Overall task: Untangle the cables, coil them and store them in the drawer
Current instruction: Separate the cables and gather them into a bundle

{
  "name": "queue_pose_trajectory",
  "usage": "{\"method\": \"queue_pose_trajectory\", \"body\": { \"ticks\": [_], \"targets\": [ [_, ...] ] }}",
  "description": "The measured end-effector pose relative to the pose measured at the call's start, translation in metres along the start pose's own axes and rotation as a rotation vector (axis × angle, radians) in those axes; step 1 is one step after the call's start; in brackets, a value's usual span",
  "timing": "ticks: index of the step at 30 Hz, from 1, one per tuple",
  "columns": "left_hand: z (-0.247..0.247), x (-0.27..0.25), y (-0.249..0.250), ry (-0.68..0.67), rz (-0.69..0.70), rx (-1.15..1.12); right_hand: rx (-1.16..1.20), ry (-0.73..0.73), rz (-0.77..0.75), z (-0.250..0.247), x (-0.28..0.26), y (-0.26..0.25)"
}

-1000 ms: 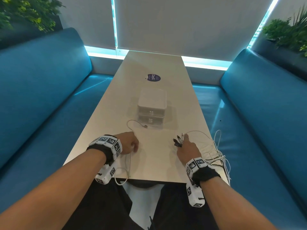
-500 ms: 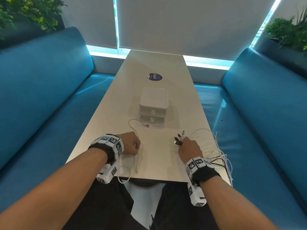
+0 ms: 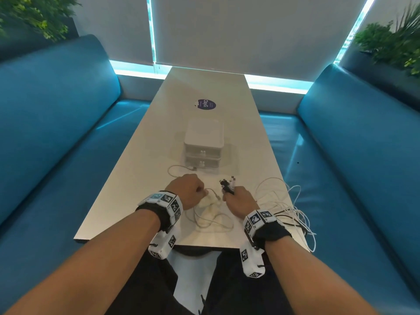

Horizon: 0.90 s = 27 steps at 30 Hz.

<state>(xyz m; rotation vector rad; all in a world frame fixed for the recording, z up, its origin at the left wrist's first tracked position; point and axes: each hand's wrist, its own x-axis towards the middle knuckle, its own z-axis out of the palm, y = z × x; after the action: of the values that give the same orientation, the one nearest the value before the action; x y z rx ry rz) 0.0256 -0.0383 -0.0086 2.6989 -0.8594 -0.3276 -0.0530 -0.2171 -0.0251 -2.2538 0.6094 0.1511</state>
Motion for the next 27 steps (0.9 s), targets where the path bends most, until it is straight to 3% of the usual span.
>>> {"method": "queue_pose_trajectory", "body": {
  "ticks": [4,9,17,24,27],
  "targets": [
    [0.006,0.003,0.022,0.081,0.079,-0.018,0.170,0.019,-0.017,-0.001,-0.005,-0.014],
    [0.014,0.006,0.026,0.026,0.165,-0.025,0.168,0.009,-0.068,-0.004,0.000,-0.017],
    [0.012,0.000,0.021,-0.015,0.160,-0.060,0.150,0.045,-0.125,-0.003,0.006,-0.014],
    [0.002,-0.003,0.005,-0.079,0.111,-0.012,-0.085,0.142,0.013,-0.010,0.010,-0.001],
    [0.000,-0.005,-0.004,-0.090,0.043,0.080,-0.053,0.207,0.110,-0.018,0.012,0.008]
  ]
}}
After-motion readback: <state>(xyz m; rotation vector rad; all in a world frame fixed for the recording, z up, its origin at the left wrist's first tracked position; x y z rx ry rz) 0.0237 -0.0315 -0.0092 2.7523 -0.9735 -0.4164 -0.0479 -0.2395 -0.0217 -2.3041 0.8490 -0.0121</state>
